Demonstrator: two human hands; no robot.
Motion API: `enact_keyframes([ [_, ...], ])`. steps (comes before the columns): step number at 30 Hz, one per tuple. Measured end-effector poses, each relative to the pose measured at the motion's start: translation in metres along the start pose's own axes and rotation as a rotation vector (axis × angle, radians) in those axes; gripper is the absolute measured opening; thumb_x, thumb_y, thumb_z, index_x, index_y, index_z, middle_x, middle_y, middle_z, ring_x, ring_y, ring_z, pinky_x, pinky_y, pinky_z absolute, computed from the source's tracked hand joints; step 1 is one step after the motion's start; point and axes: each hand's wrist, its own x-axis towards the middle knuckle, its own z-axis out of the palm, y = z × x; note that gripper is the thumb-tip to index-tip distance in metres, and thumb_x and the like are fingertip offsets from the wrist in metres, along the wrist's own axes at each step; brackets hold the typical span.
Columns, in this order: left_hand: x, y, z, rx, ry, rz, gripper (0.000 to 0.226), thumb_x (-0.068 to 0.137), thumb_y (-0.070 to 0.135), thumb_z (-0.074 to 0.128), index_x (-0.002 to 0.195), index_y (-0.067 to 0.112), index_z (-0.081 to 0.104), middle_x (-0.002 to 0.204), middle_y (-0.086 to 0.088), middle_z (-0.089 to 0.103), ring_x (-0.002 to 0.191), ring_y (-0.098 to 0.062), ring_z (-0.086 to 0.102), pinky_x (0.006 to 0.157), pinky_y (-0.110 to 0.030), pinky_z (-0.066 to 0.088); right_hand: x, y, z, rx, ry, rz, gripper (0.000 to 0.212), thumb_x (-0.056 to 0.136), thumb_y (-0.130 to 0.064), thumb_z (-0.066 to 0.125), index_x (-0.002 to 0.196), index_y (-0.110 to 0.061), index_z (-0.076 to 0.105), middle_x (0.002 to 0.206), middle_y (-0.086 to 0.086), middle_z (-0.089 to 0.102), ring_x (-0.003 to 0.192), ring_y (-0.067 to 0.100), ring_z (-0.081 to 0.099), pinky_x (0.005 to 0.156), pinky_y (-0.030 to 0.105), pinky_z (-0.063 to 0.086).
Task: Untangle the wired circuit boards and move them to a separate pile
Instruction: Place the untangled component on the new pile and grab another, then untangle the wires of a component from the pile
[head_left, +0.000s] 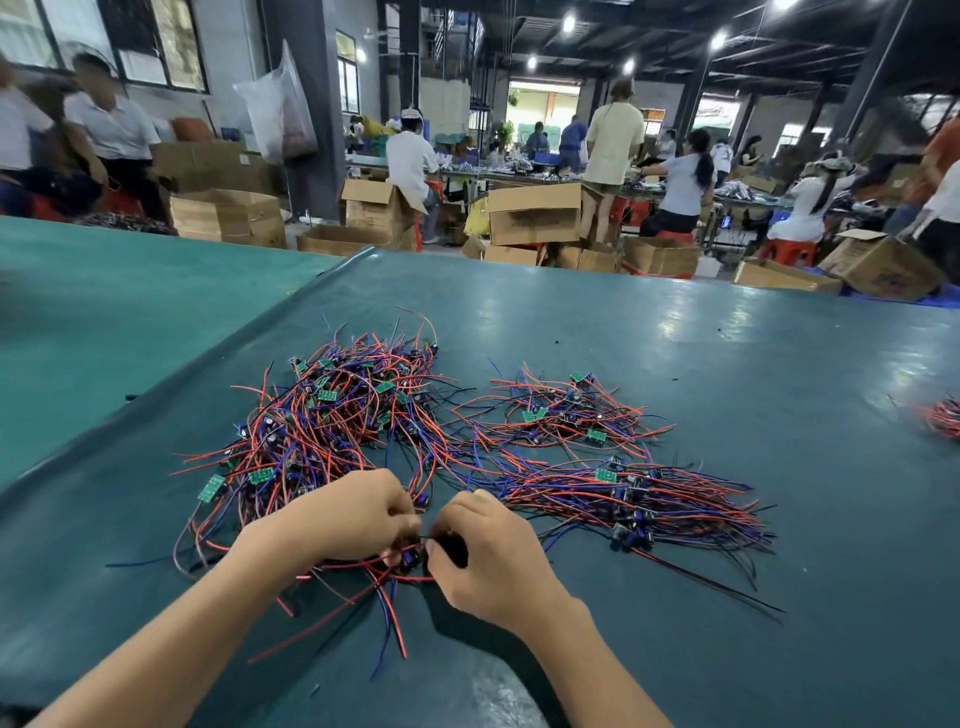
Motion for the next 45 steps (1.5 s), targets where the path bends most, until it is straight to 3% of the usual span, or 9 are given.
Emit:
enact_keyframes([
  [4, -0.004, -0.004, -0.007, -0.105, -0.123, 0.037, 0.027, 0.090, 0.013, 0.064, 0.108, 0.029, 0.074, 0.085, 0.007, 0.078, 0.080, -0.002, 0.071, 0.084, -0.024, 0.055, 0.001, 0.001, 0.003, -0.036, -0.012, 0.041, 0.019, 0.094, -0.033, 0.058, 0.095, -0.015, 0.065, 0.095, -0.002, 0.064, 0.096, 0.019, 0.054, 0.075, 0.030, 0.044],
  [9, -0.003, 0.000, 0.006, -0.027, 0.070, -0.037, 0.042, 0.073, 0.047, 0.082, 0.108, 0.029, 0.067, 0.097, 0.010, 0.068, 0.090, -0.009, 0.063, 0.082, -0.026, 0.053, 0.003, 0.005, 0.005, -0.006, 0.049, 0.123, 0.020, 0.099, -0.036, 0.051, 0.105, -0.019, 0.061, 0.090, 0.001, 0.063, 0.088, 0.021, 0.057, 0.071, 0.035, 0.044],
  [14, -0.009, 0.001, 0.028, 0.304, 0.398, -0.026, 0.049, 0.077, 0.052, 0.067, 0.111, 0.028, 0.042, 0.108, 0.003, 0.038, 0.105, -0.024, 0.042, 0.090, -0.038, 0.042, 0.003, 0.007, 0.006, 0.023, 0.064, 0.137, 0.022, 0.101, -0.034, 0.053, 0.107, -0.016, 0.064, 0.092, 0.003, 0.066, 0.088, 0.024, 0.059, 0.072, 0.041, 0.049],
  [21, -0.003, 0.002, 0.039, 0.466, 0.263, -0.126, 0.035, 0.096, 0.050, 0.054, 0.115, 0.021, 0.061, 0.121, -0.003, 0.055, 0.120, -0.028, 0.050, 0.096, -0.038, 0.041, 0.005, 0.010, 0.007, 0.025, 0.059, 0.128, 0.012, 0.095, -0.013, 0.058, 0.101, -0.007, 0.068, 0.097, 0.008, 0.069, 0.095, 0.031, 0.059, 0.085, 0.040, 0.047],
  [25, 0.005, 0.003, 0.022, -0.010, 0.323, -0.040, 0.017, 0.093, 0.040, 0.064, 0.095, 0.025, 0.072, 0.098, 0.005, 0.071, 0.096, -0.015, 0.065, 0.082, -0.028, 0.049, 0.005, 0.010, 0.006, 0.029, 0.107, 0.159, 0.020, 0.087, -0.004, 0.061, 0.105, -0.006, 0.068, 0.100, 0.008, 0.067, 0.096, 0.028, 0.058, 0.088, 0.030, 0.045],
  [29, 0.007, 0.012, -0.005, -0.679, 0.300, 0.045, 0.023, 0.093, 0.035, 0.070, 0.079, 0.017, 0.075, 0.068, 0.003, 0.068, 0.059, -0.008, 0.055, 0.058, -0.024, 0.044, 0.006, 0.009, 0.005, 0.123, 0.203, 0.252, 0.039, 0.090, -0.003, 0.059, 0.128, -0.013, 0.061, 0.114, 0.001, 0.063, 0.104, 0.017, 0.056, 0.096, 0.021, 0.042],
  [33, 0.002, 0.025, -0.024, -1.364, 0.051, 0.111, 0.019, 0.089, 0.032, 0.070, 0.086, 0.015, 0.078, 0.089, -0.006, 0.072, 0.071, -0.012, 0.066, 0.058, -0.018, 0.051, 0.006, 0.009, 0.005, 0.125, 0.206, 0.281, 0.041, 0.090, 0.000, 0.060, 0.130, -0.010, 0.059, 0.112, 0.002, 0.062, 0.097, 0.019, 0.060, 0.093, 0.030, 0.047],
  [39, 0.003, 0.040, -0.032, -1.580, -0.030, 0.150, 0.031, 0.083, 0.026, 0.068, 0.110, 0.012, 0.073, 0.095, -0.006, 0.073, 0.070, -0.012, 0.068, 0.054, -0.023, 0.055, 0.006, 0.011, 0.007, 0.113, 0.221, 0.262, 0.040, 0.091, 0.002, 0.058, 0.129, -0.010, 0.060, 0.111, 0.003, 0.063, 0.098, 0.018, 0.060, 0.092, 0.027, 0.048],
  [45, 0.005, 0.039, -0.033, -1.584, -0.065, 0.198, 0.038, 0.090, 0.024, 0.064, 0.126, 0.013, 0.067, 0.101, -0.006, 0.070, 0.078, -0.017, 0.070, 0.062, -0.030, 0.059, 0.009, 0.010, 0.001, 0.390, 0.469, 0.356, 0.035, 0.090, 0.011, 0.054, 0.109, -0.014, 0.069, 0.099, 0.000, 0.070, 0.087, 0.016, 0.068, 0.070, 0.014, 0.048],
])
